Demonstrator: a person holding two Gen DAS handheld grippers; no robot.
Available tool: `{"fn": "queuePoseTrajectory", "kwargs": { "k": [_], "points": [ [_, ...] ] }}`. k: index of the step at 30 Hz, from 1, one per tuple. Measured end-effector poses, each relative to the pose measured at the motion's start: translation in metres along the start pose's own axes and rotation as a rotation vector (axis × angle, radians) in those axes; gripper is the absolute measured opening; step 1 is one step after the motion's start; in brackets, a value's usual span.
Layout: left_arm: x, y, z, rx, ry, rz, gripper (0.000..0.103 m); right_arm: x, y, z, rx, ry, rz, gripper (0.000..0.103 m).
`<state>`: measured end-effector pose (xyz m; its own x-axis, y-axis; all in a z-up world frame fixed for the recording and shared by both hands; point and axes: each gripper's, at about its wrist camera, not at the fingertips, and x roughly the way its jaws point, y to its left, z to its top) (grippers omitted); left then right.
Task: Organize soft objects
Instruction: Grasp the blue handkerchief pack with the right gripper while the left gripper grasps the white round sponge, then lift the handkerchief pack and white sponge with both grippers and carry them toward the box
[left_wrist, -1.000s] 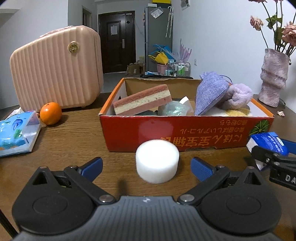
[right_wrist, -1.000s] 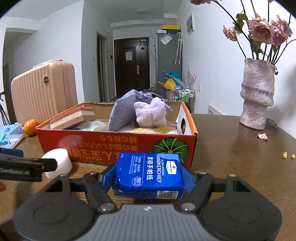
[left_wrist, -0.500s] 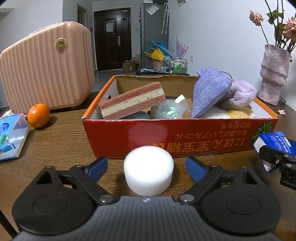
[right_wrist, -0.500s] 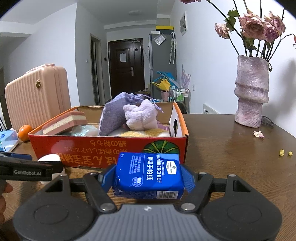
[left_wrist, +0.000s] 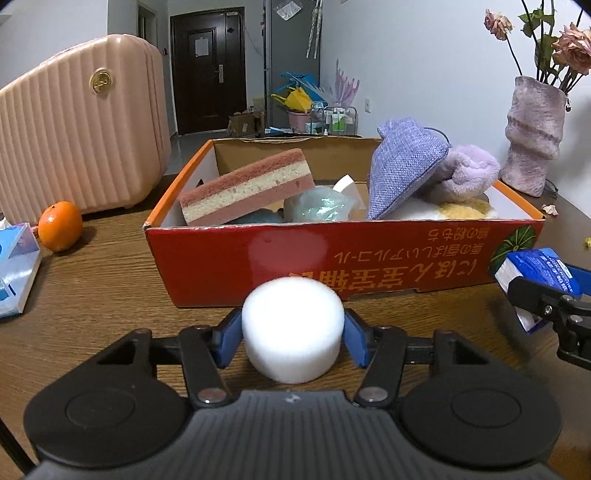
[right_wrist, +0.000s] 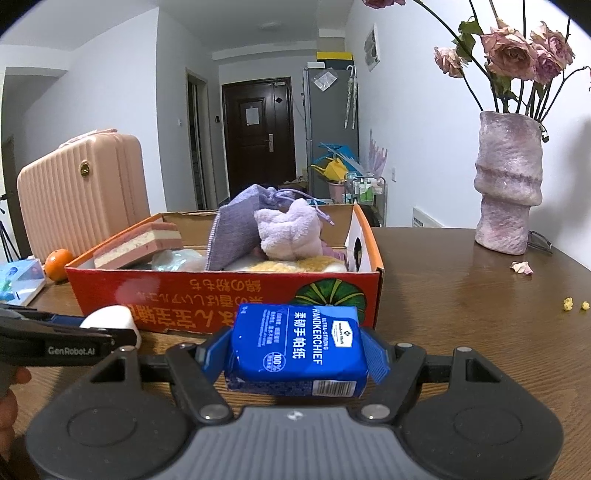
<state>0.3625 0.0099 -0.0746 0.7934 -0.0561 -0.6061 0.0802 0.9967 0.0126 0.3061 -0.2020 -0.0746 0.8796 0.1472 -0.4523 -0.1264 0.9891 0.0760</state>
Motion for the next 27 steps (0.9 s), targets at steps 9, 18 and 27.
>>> {"fn": "queuePoseTrajectory", "kwargs": {
  "k": [9,18,27],
  "points": [
    [-0.022,-0.002,0.001,-0.002,-0.086,0.001,0.058,-0.004,0.000,0.001,0.003,-0.018,0.018,0.072],
    [-0.047,-0.003,0.010,-0.015,-0.182,-0.026,0.058,-0.013,0.001,0.004,0.000,-0.059,0.039,0.072],
    [-0.064,0.000,0.023,-0.037,-0.266,-0.028,0.058,-0.019,0.009,0.015,-0.024,-0.149,0.057,0.072]
  ]
}}
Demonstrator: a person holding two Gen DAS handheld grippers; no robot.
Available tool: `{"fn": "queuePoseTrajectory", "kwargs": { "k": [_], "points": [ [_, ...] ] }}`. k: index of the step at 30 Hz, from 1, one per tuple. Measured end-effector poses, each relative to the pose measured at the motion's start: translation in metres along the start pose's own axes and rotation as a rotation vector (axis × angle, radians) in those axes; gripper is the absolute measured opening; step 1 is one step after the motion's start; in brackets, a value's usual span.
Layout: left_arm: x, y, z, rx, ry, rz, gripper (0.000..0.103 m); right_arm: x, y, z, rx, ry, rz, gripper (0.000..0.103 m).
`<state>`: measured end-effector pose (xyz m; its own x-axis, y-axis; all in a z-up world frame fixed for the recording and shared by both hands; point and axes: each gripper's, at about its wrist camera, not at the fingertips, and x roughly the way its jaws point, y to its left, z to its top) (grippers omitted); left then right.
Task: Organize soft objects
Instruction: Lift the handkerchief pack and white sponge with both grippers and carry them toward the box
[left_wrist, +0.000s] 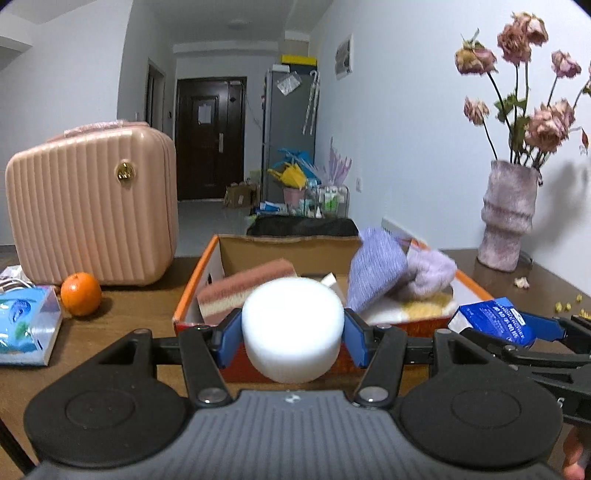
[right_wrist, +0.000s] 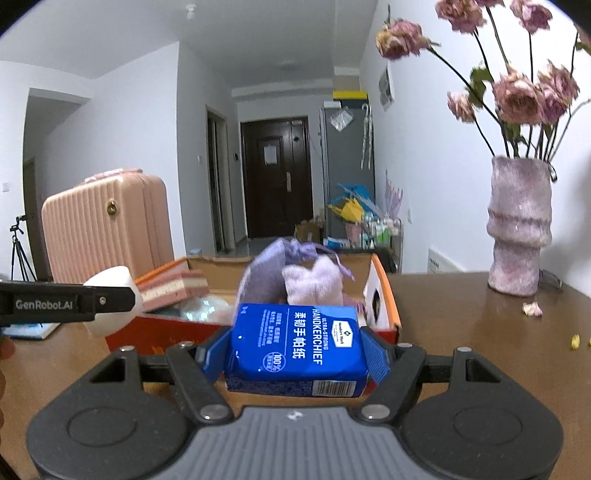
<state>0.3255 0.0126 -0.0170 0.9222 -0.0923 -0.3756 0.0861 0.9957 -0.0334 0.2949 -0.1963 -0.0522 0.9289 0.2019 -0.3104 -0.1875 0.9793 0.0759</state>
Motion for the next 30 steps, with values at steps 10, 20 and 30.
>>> {"fn": "queuePoseTrajectory", "kwargs": {
  "k": [10,20,30],
  "points": [
    [0.009,0.008,0.026,-0.064,-0.069,0.019,0.058,0.019,0.017,0.024,-0.017,-0.102,0.035,0.072],
    [0.035,0.024,0.055,-0.139,-0.121,0.040,0.058,0.057,0.036,0.050,-0.027,-0.164,0.057,0.072],
    [0.075,0.041,0.073,-0.196,-0.108,0.047,0.058,0.116,0.056,0.071,-0.055,-0.098,0.031,0.072]
  ]
}}
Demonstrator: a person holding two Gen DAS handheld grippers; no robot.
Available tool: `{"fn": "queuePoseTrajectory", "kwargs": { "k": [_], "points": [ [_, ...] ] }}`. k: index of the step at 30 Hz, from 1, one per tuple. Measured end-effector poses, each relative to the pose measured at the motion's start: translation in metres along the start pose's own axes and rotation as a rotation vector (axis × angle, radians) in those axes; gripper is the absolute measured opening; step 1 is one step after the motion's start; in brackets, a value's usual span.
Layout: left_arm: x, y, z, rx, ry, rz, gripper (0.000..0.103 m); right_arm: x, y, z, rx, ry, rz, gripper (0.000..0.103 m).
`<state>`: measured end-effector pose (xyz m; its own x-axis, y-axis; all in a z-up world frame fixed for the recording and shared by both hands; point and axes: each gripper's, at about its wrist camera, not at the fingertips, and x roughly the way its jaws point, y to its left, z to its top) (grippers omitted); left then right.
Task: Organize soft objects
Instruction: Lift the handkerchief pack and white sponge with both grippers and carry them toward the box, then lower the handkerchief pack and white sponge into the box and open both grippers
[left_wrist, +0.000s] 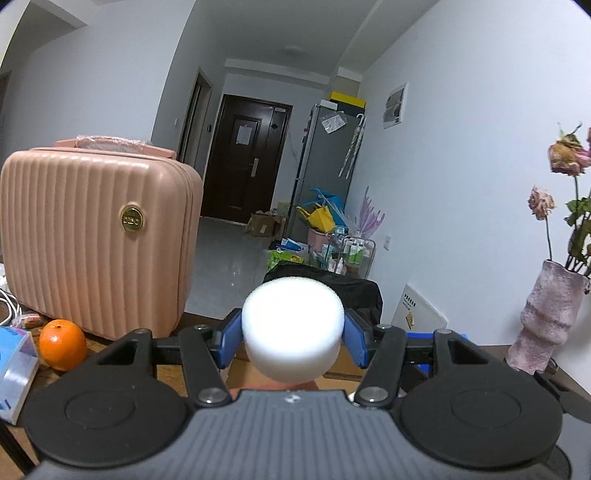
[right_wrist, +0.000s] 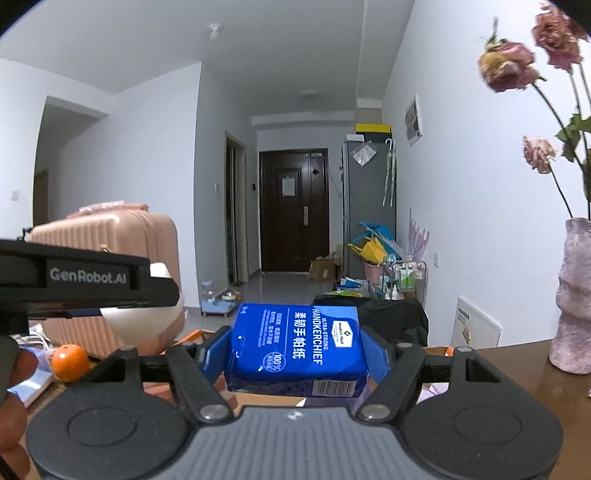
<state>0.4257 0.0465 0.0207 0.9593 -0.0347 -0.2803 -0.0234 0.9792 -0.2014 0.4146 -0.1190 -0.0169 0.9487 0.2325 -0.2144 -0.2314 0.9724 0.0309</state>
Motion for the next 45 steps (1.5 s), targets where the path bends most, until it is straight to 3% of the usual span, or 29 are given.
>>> {"fn": "queuePoseTrajectory", "kwargs": {
  "k": [10,21,28,33,45],
  "points": [
    [0.042,-0.002,-0.003,0.002,0.049,0.012,0.058,0.046,0.001,0.006,-0.026,0.074,-0.042,0.072],
    [0.068,-0.004,-0.012,0.032,0.120,0.025,0.059,0.068,-0.001,0.004,-0.058,0.159,-0.083,0.073],
    [0.059,-0.002,-0.009,0.040,0.109,0.026,0.086,0.063,-0.008,0.003,-0.037,0.178,-0.104,0.086],
    [0.048,-0.005,-0.007,0.063,0.090,0.051,0.103,0.056,-0.019,0.003,-0.022,0.174,-0.124,0.103],
    [0.036,-0.006,-0.005,0.081,0.084,0.086,0.103,0.045,-0.037,0.004,0.018,0.156,-0.129,0.103]
  ]
}}
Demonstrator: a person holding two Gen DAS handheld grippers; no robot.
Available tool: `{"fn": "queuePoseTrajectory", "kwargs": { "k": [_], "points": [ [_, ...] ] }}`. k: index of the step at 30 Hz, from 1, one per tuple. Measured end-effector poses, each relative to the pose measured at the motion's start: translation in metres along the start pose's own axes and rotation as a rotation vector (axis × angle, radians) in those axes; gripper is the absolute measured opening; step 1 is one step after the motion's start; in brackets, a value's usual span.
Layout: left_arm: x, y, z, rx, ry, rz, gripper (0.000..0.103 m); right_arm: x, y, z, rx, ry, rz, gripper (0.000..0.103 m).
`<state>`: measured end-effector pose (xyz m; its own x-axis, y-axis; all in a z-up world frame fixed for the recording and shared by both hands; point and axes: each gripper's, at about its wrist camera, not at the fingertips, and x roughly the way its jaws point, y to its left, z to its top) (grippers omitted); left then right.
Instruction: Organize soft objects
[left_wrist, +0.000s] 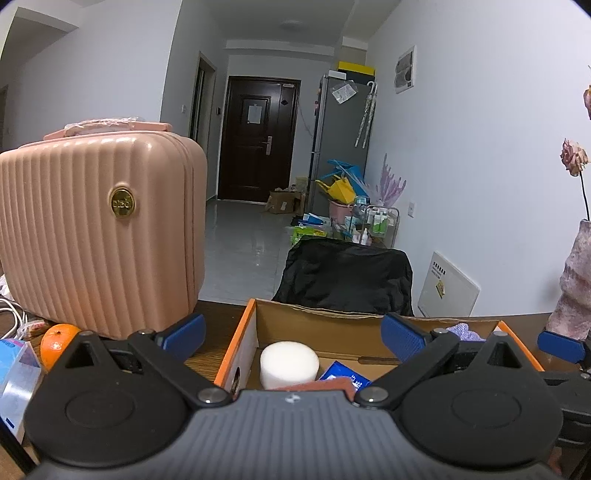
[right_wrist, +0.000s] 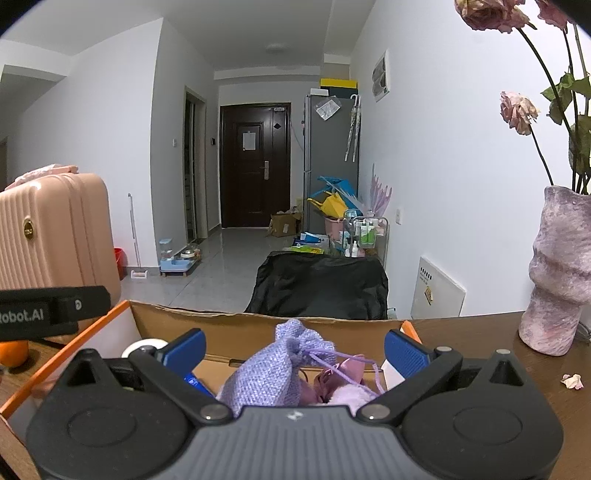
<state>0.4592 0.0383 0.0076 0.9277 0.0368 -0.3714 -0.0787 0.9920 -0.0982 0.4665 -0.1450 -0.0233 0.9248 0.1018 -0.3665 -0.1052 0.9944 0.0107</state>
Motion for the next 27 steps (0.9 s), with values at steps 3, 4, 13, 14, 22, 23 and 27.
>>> {"fn": "queuePoseTrajectory", "kwargs": {
  "k": [3,4,13,14,22,23,27],
  "points": [
    [-0.003,0.000,0.000,0.002,-0.003,0.006,0.103,-0.003,0.000,0.000,-0.007,-0.007,0.002,0.103],
    [-0.004,0.000,0.000,0.002,-0.005,0.005,0.103,-0.005,0.001,0.000,-0.010,-0.008,0.003,0.103],
    [-0.018,0.003,-0.001,0.021,-0.025,0.000,0.103,-0.022,-0.002,-0.004,-0.030,-0.034,0.017,0.103],
    [-0.019,0.004,-0.002,0.024,-0.028,-0.002,0.103,-0.024,-0.003,-0.005,-0.028,-0.036,0.020,0.103],
    [-0.040,0.004,-0.010,0.053,-0.047,-0.006,0.103,-0.048,-0.012,-0.013,-0.026,-0.066,0.033,0.103],
    [-0.043,0.004,-0.011,0.055,-0.050,-0.005,0.103,-0.051,-0.014,-0.015,-0.026,-0.071,0.035,0.103],
    [-0.058,0.007,-0.020,0.071,-0.058,-0.003,0.103,-0.069,-0.020,-0.022,-0.024,-0.085,0.034,0.103]
  ]
}}
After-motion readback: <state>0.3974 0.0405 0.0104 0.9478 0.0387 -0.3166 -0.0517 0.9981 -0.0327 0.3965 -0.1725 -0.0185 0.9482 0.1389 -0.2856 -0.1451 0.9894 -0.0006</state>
